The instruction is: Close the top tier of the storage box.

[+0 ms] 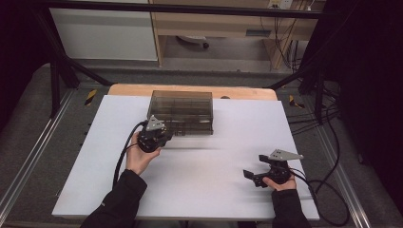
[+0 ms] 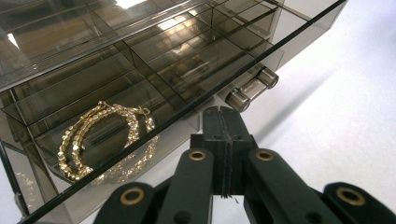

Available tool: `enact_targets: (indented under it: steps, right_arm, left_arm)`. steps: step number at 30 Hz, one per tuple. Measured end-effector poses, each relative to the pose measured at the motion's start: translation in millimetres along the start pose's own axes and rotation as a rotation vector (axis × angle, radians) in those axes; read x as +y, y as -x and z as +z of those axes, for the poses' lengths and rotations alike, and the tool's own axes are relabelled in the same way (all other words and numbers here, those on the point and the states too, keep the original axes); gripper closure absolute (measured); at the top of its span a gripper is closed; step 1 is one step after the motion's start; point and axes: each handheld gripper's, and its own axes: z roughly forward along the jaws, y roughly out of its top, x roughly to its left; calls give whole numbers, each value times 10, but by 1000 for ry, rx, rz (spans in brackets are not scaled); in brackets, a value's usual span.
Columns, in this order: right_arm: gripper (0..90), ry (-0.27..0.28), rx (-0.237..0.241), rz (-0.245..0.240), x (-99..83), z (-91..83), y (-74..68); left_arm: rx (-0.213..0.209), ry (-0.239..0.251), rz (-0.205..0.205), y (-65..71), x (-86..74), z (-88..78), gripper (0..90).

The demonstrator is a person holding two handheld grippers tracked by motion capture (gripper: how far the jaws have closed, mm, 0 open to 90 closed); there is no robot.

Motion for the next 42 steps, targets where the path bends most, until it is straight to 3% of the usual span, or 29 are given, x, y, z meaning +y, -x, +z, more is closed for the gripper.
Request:
enact_targets:
  steps: [30,42]
  right_arm:
    - [6,1,3,-1,1,0,1]
    - [6,2,2,1,2,-1,1]
  left_arm:
    - [43,18,11,-80,73,105,898]
    - [51,30,-3,-124,88,149,899]
